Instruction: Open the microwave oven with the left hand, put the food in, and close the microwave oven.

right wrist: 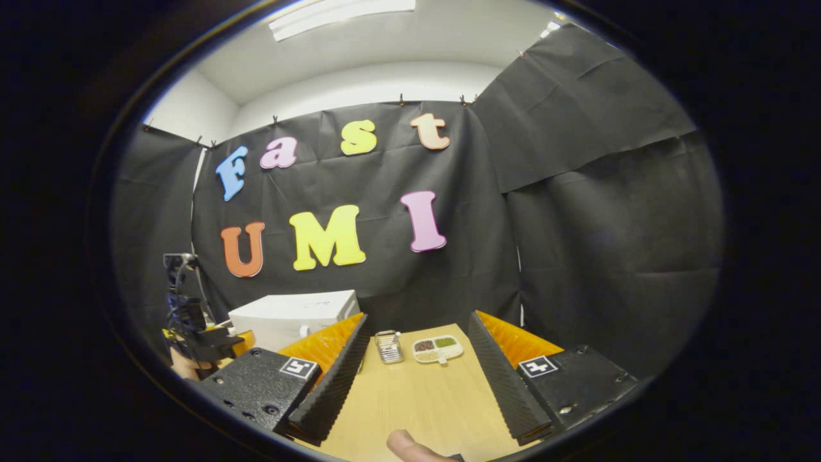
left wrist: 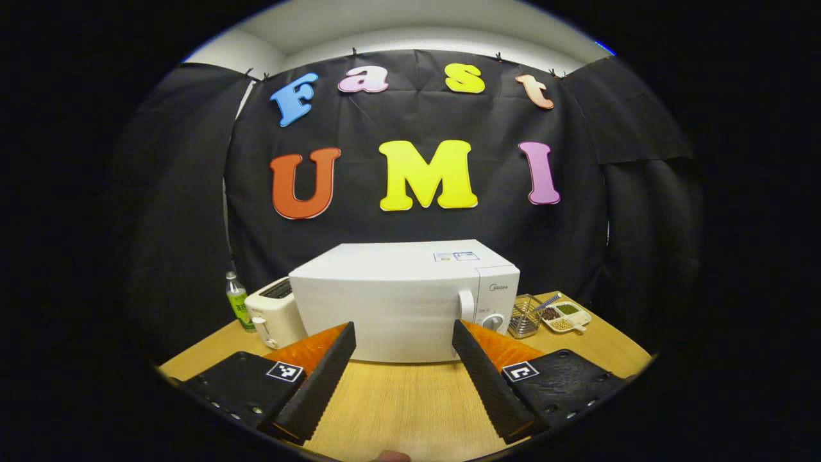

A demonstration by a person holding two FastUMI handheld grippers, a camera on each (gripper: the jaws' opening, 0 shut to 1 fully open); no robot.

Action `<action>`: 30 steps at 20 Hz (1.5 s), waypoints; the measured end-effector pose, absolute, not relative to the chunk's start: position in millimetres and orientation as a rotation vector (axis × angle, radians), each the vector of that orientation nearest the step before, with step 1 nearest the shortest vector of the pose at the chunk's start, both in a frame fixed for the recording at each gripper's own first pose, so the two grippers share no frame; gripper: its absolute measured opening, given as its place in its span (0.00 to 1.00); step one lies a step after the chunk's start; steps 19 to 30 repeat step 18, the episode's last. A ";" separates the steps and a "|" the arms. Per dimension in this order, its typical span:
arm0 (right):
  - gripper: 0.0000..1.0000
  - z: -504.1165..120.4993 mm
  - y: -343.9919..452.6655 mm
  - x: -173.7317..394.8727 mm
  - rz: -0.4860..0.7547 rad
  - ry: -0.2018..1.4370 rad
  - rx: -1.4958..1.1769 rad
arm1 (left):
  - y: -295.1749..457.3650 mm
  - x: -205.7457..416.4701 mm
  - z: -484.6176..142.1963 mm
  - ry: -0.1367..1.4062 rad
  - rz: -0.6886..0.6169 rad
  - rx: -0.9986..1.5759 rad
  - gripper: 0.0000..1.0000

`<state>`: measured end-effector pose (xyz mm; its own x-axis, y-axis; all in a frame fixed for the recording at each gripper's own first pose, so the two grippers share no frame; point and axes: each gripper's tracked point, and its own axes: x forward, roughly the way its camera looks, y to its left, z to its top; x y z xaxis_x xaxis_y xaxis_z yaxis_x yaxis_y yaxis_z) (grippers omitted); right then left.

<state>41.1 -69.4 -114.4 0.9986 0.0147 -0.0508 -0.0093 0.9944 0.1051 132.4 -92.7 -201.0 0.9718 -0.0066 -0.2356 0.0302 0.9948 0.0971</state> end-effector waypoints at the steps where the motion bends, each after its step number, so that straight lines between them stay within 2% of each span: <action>1: 0.92 -114.0 -68.3 36.7 0.012 0.051 0.104 | -86.9 117.8 -188.1 0.221 0.010 0.107 0.96; 5: 0.92 -106.7 -60.1 13.0 0.013 0.023 0.096 | -64.4 57.0 -152.9 0.194 0.098 0.125 0.96; 11: 0.92 -105.7 -39.0 -34.0 0.044 -0.013 0.056 | -61.4 -35.4 -107.0 0.129 0.054 0.088 0.96; 15: 0.91 -92.0 -27.8 -52.4 0.065 -0.014 0.020 | -42.5 -79.2 -86.0 0.081 0.084 0.071 0.96; 16: 0.99 -90.0 -24.1 -54.9 0.066 -0.007 -0.002 | -38.2 -84.7 -78.7 0.061 0.095 0.069 0.96; 17: 0.91 -86.6 -21.0 -56.6 0.063 0.004 -0.021 | -34.6 -90.1 -71.7 0.044 0.103 0.064 0.96; 30: 0.91 -87.7 -17.0 -59.2 0.063 0.024 -0.042 | -34.5 -95.1 -68.6 0.035 0.101 0.061 0.96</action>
